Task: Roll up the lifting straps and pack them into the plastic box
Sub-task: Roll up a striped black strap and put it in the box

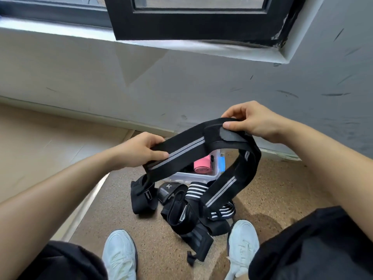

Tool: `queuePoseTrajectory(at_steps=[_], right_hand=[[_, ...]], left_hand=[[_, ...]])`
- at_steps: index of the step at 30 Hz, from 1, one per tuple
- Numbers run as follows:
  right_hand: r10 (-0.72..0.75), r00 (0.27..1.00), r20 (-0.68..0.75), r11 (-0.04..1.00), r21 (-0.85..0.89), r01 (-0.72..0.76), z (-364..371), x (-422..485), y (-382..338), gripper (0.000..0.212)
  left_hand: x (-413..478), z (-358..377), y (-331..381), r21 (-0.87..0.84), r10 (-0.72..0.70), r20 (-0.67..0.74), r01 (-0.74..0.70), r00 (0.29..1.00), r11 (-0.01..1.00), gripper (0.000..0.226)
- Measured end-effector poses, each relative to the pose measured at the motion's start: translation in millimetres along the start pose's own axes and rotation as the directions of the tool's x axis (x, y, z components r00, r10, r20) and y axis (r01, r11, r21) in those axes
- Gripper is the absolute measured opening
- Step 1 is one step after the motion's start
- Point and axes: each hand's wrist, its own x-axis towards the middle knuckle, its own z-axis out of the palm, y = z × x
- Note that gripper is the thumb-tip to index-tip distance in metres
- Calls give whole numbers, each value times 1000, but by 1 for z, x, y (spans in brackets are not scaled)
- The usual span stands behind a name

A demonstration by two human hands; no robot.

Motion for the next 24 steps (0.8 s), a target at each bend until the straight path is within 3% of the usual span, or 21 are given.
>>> queuePoseTrajectory(at_steps=[4, 10, 14, 17, 22, 24], right_hand=[[50, 998, -37, 994, -95, -53, -4, 3, 14, 9], [95, 993, 73, 984, -157, -82, 27, 6, 33, 8], [39, 986, 161, 980, -199, -7, 52, 7, 33, 4], [20, 985, 173, 998, -57, -10, 58, 6, 27, 9], [-107, 994, -3, 925, 366, 100, 60, -13, -19, 30], [-179, 981, -78, 913, 359, 195, 65, -23, -34, 42]], left_hand=[[-5, -7, 3, 9, -8, -82, 8, 997, 1000, 5], [-12, -2, 38, -419, 81, -236, -177, 968, 891, 6], [-13, 1, 54, -469, 112, -336, -269, 935, 841, 7], [-13, 7, 62, -478, 115, -382, -302, 917, 825, 8], [-16, 15, 63, -477, 86, -467, -332, 880, 813, 9], [-18, 17, 65, -517, 68, -497, -358, 865, 777, 12]])
